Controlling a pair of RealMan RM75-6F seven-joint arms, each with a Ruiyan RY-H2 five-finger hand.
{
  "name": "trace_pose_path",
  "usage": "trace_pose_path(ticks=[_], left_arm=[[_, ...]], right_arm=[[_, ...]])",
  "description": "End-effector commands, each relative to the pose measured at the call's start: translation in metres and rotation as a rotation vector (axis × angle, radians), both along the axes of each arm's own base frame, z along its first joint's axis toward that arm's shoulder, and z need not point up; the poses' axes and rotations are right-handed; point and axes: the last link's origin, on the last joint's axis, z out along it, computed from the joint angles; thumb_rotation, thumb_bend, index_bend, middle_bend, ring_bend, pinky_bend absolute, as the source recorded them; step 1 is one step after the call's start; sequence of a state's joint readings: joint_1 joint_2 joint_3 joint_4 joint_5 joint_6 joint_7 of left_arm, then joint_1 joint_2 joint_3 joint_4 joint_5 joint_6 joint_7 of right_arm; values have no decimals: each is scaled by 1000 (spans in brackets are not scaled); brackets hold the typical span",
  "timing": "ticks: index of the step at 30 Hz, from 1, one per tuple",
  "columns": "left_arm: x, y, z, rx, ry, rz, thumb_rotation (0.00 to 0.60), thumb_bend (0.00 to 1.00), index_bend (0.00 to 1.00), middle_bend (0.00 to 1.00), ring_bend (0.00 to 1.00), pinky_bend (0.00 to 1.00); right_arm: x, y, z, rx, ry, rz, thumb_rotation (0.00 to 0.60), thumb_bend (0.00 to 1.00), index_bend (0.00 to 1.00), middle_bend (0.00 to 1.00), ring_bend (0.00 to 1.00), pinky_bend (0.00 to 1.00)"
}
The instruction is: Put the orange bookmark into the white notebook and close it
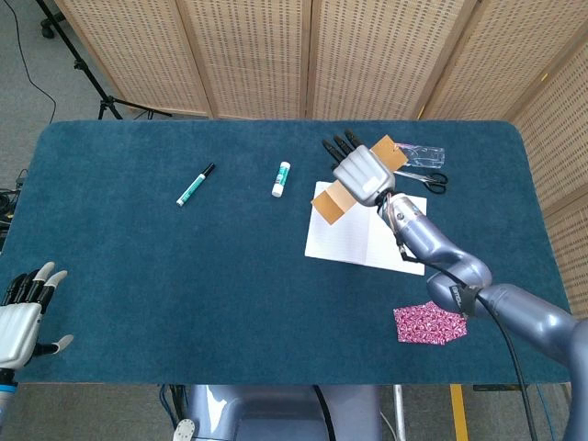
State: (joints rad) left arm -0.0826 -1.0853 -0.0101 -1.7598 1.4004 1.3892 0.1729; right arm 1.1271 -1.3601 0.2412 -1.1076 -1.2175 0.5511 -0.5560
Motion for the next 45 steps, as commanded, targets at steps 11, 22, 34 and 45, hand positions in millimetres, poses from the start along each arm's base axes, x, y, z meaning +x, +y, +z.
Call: trace_pose_path(ticks=[11, 22, 34, 45], left_arm=[[-2, 11, -21, -18, 52, 36, 600, 0, 0, 0, 0, 0], [-3, 13, -20, -25, 43, 39, 600, 0, 0, 0, 0, 0], [-4, 12, -22, -34, 48, 43, 600, 0, 0, 0, 0, 0], [-3, 13, -28, -49, 56, 43, 600, 0, 0, 0, 0, 0]], right_arm=[[-67, -2, -57, 162, 243, -21, 600, 463, 426, 23, 0, 58], [-82, 12, -56, 307, 272, 70, 600, 642, 430, 25, 0, 78], [-99, 11, -24, 335, 311, 77, 600, 676, 439, 28, 0, 86], [-121, 14, -19, 345, 374, 81, 600, 724, 439, 28, 0, 102]])
